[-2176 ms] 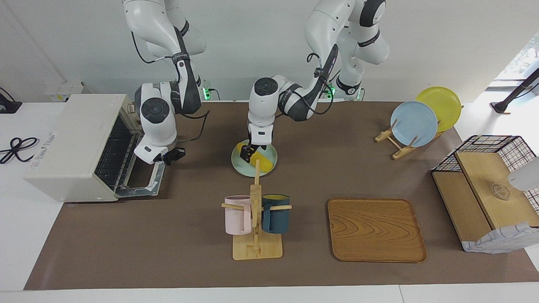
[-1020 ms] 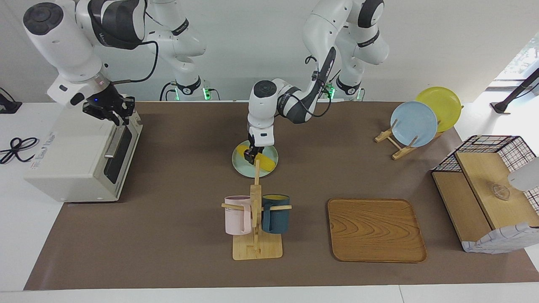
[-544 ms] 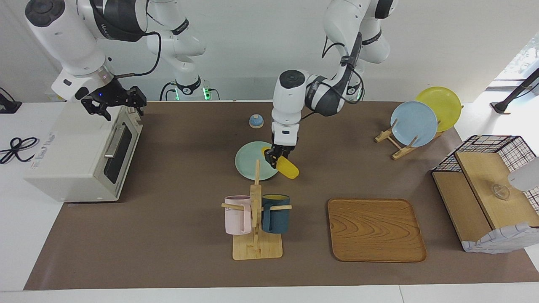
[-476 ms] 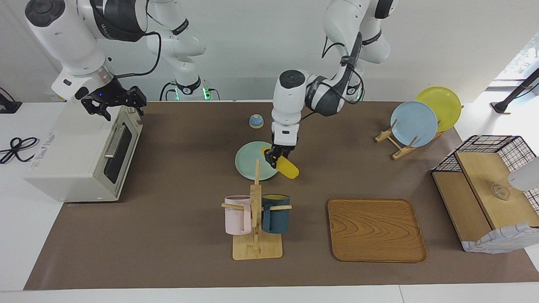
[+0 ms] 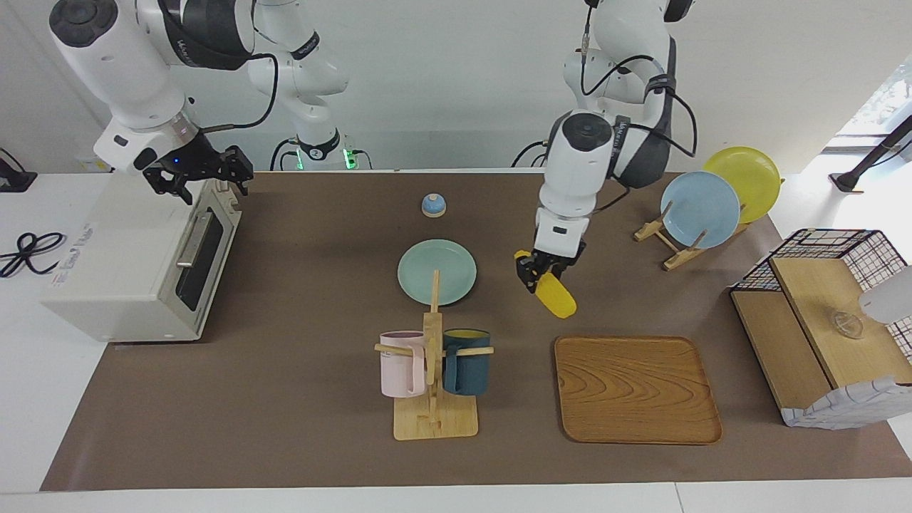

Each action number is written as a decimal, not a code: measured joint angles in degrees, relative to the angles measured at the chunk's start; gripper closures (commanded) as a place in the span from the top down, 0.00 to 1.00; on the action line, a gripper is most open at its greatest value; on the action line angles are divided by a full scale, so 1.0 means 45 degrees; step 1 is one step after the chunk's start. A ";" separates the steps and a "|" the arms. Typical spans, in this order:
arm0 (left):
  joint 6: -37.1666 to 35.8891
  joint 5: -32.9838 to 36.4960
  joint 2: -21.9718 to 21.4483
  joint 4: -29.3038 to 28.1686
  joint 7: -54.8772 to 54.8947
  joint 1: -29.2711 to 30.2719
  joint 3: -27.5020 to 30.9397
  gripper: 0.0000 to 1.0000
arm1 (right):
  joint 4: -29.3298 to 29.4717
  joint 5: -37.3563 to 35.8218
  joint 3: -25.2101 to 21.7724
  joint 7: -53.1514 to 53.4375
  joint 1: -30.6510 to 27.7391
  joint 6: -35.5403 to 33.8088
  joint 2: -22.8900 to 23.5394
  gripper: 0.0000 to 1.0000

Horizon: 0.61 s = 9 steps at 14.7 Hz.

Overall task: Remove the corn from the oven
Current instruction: 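Lift the corn off the plate with the left gripper toward the tray, then lower the corn onto the wooden tray and open the left gripper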

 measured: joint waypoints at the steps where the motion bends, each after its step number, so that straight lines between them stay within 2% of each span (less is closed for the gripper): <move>1: -0.0026 -0.0028 0.0283 0.0268 0.0795 0.0362 -0.0013 0.00 | 0.0002 0.0000 -0.0002 0.0001 -0.0014 -0.0007 0.0000 1.00; 4: -0.0148 -0.0059 0.1855 0.1774 0.1752 0.0825 -0.0079 0.00 | 0.0004 0.0000 -0.0037 0.0002 -0.0034 -0.0029 0.0000 1.00; 7: -0.0449 -0.0060 0.4371 0.4622 0.1803 0.0932 -0.0088 0.00 | 0.0070 0.0000 -0.0040 0.0002 -0.0034 -0.0029 -0.0005 1.00; 9: -0.0449 -0.0060 0.5550 0.5922 0.2122 0.1268 -0.0098 0.00 | 0.0103 0.0000 -0.0041 0.0004 -0.0034 -0.0029 -0.0010 1.00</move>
